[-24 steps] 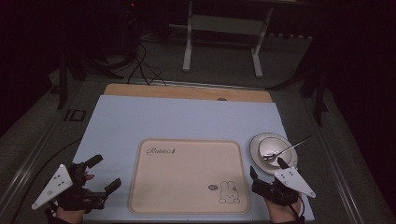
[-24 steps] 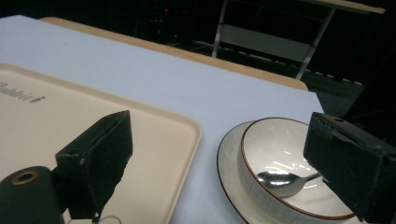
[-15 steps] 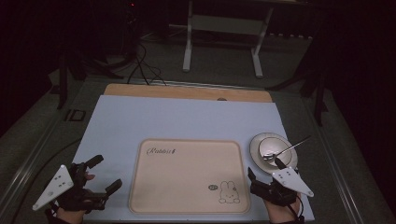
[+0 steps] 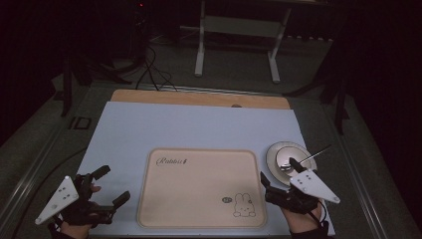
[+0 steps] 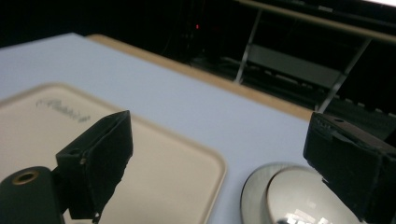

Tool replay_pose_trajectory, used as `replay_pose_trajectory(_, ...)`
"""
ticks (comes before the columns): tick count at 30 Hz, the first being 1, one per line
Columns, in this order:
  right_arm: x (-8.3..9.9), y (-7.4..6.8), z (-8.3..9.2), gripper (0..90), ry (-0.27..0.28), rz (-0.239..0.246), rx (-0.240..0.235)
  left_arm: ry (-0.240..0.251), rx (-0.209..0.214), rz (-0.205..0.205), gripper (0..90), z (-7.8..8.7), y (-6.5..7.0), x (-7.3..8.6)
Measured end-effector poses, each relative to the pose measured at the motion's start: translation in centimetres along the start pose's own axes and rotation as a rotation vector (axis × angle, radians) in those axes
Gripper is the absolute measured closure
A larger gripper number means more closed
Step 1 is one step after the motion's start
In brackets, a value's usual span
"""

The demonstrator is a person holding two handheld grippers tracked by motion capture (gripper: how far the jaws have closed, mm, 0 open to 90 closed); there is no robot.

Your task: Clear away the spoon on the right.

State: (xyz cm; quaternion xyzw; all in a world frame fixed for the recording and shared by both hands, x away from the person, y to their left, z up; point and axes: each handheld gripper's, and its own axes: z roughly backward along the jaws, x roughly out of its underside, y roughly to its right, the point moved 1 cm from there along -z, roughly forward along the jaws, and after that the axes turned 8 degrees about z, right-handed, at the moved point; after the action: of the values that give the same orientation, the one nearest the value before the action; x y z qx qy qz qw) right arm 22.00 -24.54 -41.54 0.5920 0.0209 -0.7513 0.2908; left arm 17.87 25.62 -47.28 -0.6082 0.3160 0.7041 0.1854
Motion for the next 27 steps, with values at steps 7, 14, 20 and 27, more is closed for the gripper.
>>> replay_pose_trajectory(7, -1.7, 1.8, 0.4, 8.8, 0.037, 0.014, 0.036, -0.004, 0.005, 0.002, 0.0, 0.0, 0.0, 0.0)
replay_pose_trajectory(14, -1.8, 4.0, 0.5, 9.0, 0.042, -0.012, 0.089, -0.003, 0.004, -0.004, 0.0, 0.0, 0.0, 0.0)
replay_pose_trajectory(20, -1.6, 5.4, 0.8, 9.8, 0.037, -0.039, 0.102, -0.001, 0.004, -0.006, 0.0, -0.1, 0.1, 0.1)
replay_pose_trajectory(27, -0.8, 7.9, 1.2, 9.9, 0.029, -0.093, 0.136, -0.002, 0.007, -0.011, 0.0, 0.0, 0.2, 0.0)
